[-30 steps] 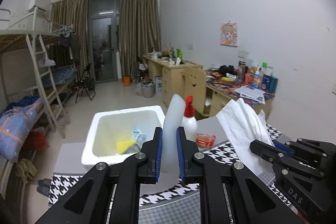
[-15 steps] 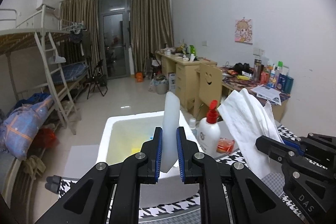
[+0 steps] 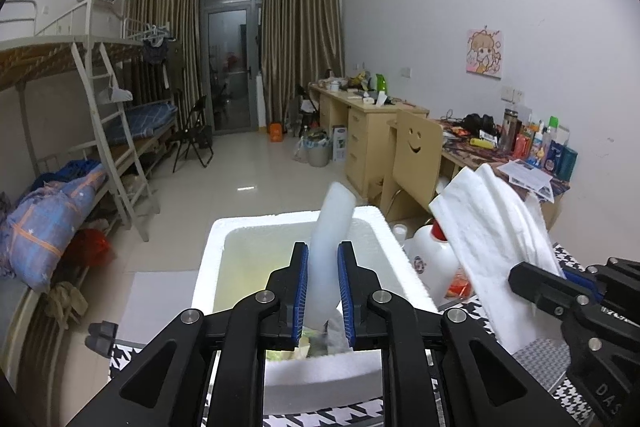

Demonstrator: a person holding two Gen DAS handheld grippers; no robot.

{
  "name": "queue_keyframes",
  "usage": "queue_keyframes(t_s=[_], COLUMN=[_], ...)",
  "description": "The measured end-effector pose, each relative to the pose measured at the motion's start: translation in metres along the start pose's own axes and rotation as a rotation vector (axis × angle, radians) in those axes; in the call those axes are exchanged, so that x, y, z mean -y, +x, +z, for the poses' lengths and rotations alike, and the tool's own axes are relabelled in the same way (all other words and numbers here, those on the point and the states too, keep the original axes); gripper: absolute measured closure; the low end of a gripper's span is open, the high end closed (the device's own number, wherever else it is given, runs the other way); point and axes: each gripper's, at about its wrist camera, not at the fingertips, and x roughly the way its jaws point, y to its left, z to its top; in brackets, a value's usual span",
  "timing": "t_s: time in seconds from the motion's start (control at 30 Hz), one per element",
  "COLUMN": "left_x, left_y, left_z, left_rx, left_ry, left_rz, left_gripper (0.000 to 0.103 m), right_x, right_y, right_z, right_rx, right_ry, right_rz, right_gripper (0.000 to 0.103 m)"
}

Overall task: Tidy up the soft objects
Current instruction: 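Lower the white foam stick into the box and open the left tool, then lower the white paper towels into the box and open the right tool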

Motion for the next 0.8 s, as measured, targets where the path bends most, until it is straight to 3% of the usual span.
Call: queue_keyframes(t_s=[0.1,0.2,0.27,0.3,0.53,0.8], left_x=[-0.006,-0.015,-0.021,-0.025,-0.038,-0.049], left_y=[0.011,0.018,0.021,0.02,0.01,-0.009], left_z=[0.0,-0.001,-0.003,-0.004,-0.006,-0.005], left_rx=[-0.018,-0.028,-0.033,-0.028,-0.005,0.027], left_ry=[-0.002,-0.018,-0.031,-0.044,-0.056,-0.08], left_rz=[0.007,0.021,0.037,0.035,0.075,0.108], left_gripper=[0.082,0.068,0.033,0.029,0.006,0.001], right_x=[-0.001,-0.002,-0.001,-0.002,-0.013,-0.025], right_y=[0.004,0.011,0.015,0.017,0.027,0.033], right_z=[0.002,0.006,0.007,0.008,0.012,0.021], right_rx=[-0.001,-0.005,-0.01,-0.013,-0.023,-0.016], right_ry=[-0.001,0.002,0.002,-0.001,-0.021,-0.048], right_rz=[0.005,0.006,0.002,0.001,0.012,0.042], right_gripper=[0.094,0.094,0.094,0.094,0.094,0.094])
